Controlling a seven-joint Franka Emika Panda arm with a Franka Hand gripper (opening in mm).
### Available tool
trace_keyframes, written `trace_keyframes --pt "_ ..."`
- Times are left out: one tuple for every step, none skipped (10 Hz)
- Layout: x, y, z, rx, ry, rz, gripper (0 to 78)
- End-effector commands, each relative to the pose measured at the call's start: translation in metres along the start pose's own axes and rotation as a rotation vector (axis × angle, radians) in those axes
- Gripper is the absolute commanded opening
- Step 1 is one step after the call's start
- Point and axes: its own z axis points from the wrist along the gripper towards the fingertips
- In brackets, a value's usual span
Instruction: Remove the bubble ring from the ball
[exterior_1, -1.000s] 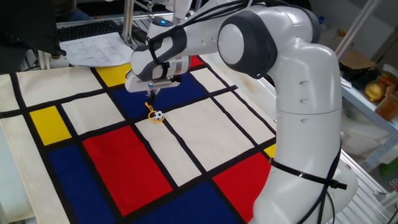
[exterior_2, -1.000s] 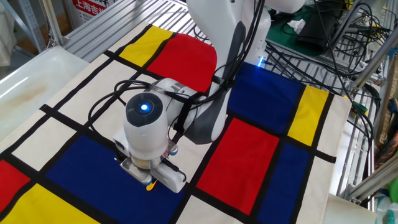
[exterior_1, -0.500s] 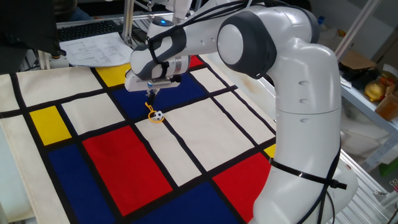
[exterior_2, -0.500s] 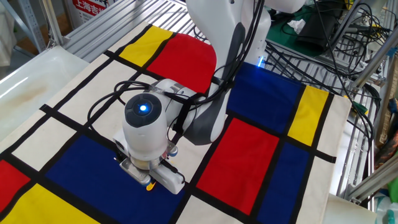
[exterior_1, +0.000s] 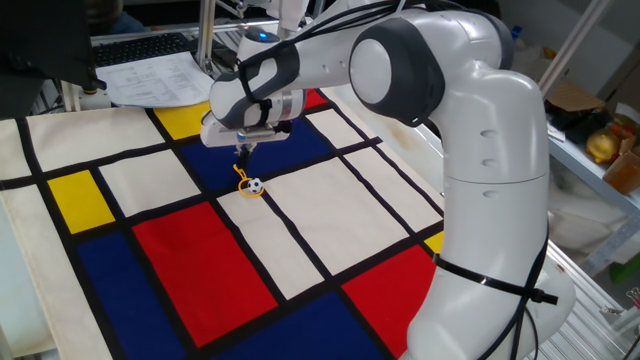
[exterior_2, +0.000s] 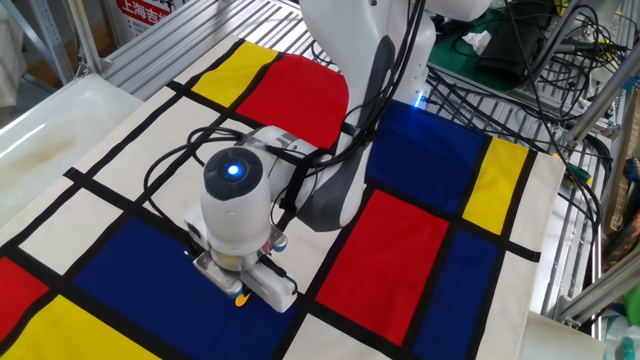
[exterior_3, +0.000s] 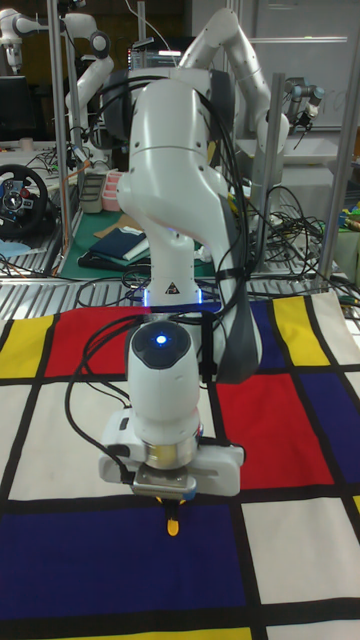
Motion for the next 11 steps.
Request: trace_keyframes --pt "-0.0012 -0.0002 -0.0018 0.010 0.037 0.082 0.0" --pt "-0.0012 -0.0002 -0.0018 0.010 0.042 0.082 0.0" --pt "-0.0012 -0.0002 -0.0018 0.015 0.043 0.083 0.0" --pt "-0.0019 0.0005 0.0006 0.016 0.049 0.075 0.0" --pt "-0.0019 0.0006 0.0007 0.016 0.049 0.074 0.0" --pt "-0.0025 0.0010 0.0023 0.018 0.067 0.035 0.0" --pt "-0.0031 0.0011 0.0021 0.023 0.071 0.017 0.0" --pt "-0.0037 0.0012 0.0019 0.021 0.072 0.011 0.0" --pt "-0.0038 0.0015 0.0018 0.023 0.068 -0.005 0.0" --pt "-0.0037 0.0017 0.0027 0.027 0.068 -0.018 0.0" --pt "-0.0039 0.0019 0.0036 0.031 0.069 -0.028 0.0"
